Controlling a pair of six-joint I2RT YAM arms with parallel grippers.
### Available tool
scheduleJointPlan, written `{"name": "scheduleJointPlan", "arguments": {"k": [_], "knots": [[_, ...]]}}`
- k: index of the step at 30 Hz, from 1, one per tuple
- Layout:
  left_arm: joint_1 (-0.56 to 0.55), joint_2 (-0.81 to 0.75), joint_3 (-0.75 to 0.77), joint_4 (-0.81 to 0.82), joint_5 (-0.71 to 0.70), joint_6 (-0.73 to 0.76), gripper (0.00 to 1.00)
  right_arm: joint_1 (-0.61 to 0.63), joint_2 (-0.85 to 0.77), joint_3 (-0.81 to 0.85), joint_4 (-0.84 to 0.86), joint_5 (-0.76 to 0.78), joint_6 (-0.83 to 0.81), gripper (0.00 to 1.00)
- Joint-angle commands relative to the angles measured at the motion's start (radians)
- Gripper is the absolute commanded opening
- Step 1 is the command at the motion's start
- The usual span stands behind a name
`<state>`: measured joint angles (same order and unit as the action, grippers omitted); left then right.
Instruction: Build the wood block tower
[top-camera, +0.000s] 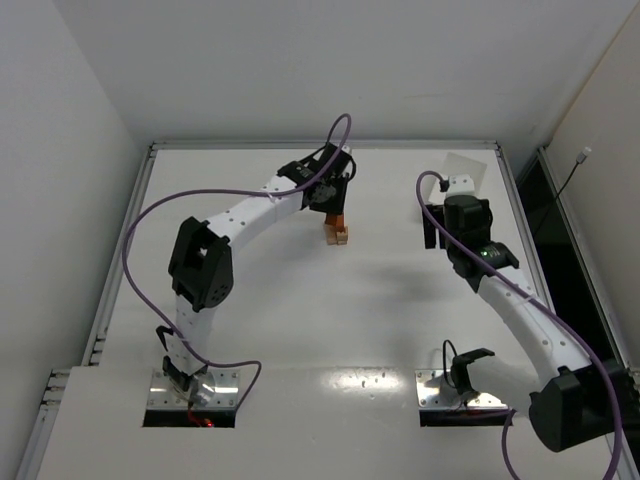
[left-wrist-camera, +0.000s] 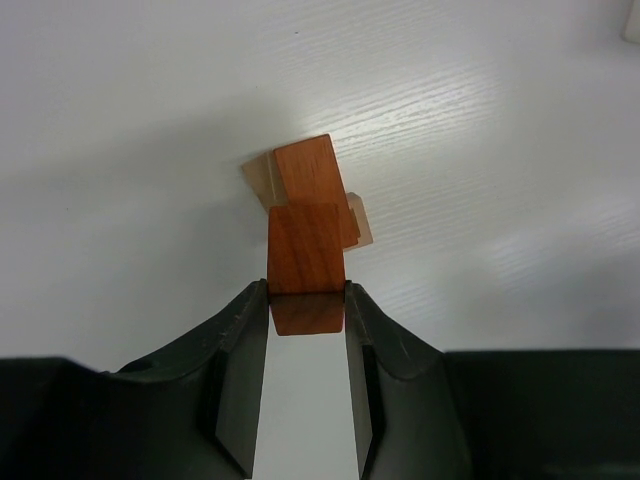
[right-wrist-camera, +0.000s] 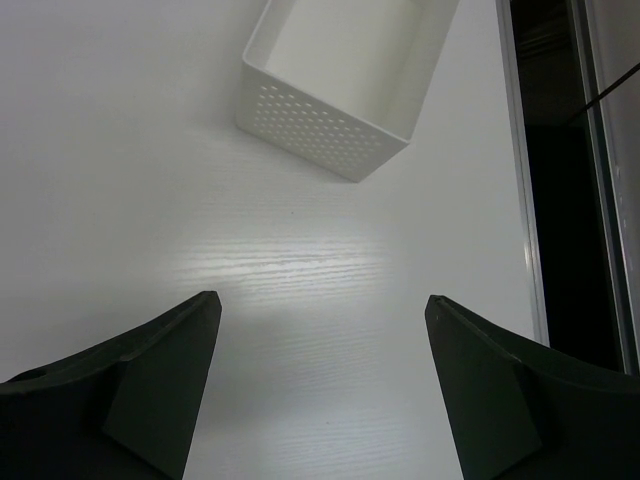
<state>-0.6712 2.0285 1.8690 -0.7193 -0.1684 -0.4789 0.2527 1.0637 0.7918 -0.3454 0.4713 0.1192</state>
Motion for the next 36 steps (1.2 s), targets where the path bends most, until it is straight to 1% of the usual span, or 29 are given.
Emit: {"name": "scheduleJointPlan", "arguments": {"k": [1,10,36], "knots": [[-0.016,0.010,0.036,0.041,-0.034,-0.003,0.00,-0.010,0.010,0.047,0.016,-0.019,0.023,0.80],[-0.016,0.041,0.068,0.050,-0.034,0.006,0.00,-0.010,0.019,0.047,0.034,-0.028,0.023,0.80],[-0.007,0.088,0.068,0.098,0.004,0.043,0.00,-0.019,0.038,0.047,0.052,-0.056,0.023,0.79]]}}
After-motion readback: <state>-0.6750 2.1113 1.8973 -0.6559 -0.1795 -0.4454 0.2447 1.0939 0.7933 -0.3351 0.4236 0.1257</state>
